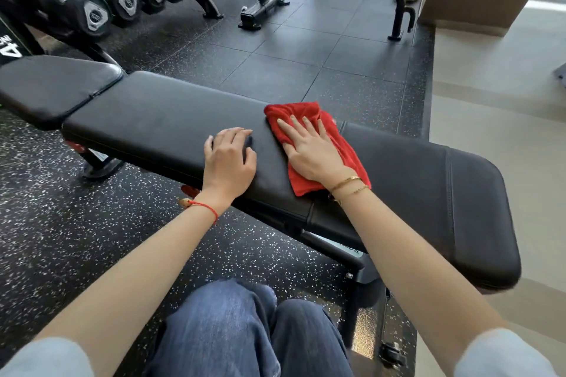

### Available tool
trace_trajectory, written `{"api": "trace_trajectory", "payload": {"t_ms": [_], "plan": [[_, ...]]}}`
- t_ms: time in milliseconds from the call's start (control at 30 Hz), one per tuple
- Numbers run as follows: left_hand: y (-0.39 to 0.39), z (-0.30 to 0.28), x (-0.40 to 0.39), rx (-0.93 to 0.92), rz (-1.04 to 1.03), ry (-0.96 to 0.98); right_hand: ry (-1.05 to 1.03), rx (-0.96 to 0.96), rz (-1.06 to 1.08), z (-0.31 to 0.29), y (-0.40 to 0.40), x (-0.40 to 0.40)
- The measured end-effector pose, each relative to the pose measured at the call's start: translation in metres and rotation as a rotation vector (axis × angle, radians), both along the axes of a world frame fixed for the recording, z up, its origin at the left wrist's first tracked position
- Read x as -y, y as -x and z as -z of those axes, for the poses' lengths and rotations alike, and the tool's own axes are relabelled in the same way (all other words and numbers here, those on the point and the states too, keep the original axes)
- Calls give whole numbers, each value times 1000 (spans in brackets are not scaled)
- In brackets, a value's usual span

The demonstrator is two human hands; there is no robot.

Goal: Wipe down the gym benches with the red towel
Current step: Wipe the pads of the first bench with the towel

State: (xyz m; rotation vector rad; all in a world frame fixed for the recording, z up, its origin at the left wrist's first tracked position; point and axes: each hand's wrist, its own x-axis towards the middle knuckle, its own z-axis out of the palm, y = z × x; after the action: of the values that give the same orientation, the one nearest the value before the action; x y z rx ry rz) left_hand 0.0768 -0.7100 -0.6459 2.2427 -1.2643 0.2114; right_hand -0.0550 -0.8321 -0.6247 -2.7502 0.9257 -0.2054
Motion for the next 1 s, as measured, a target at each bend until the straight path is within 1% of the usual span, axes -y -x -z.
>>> {"api": "trace_trajectory", "payload": {"t_ms": [133,233,367,467,533,633,800,1000], "plan": [[0,1,-2,-14,-1,28,39,32,-106,4,13,-27],[-2,3,-2,-25,2,48,49,37,-118,6,40,-31],[-3,4,-2,-37,7,59,56,34,-14,5,57,-11],[-3,4,-2,-35,8,59,67,8,99,1,39,10],[-2,4,-2,-34,8,56,61,-21,126,-1,24,16],[-2,4,-2,-27,6,54,43,-25,74,0,16,8],[-1,4,-2,-21,5,51,47,21,-40,5,34,-19],[-3,4,-4,-18,18,29,62,47,-2,6,62,-24]]}}
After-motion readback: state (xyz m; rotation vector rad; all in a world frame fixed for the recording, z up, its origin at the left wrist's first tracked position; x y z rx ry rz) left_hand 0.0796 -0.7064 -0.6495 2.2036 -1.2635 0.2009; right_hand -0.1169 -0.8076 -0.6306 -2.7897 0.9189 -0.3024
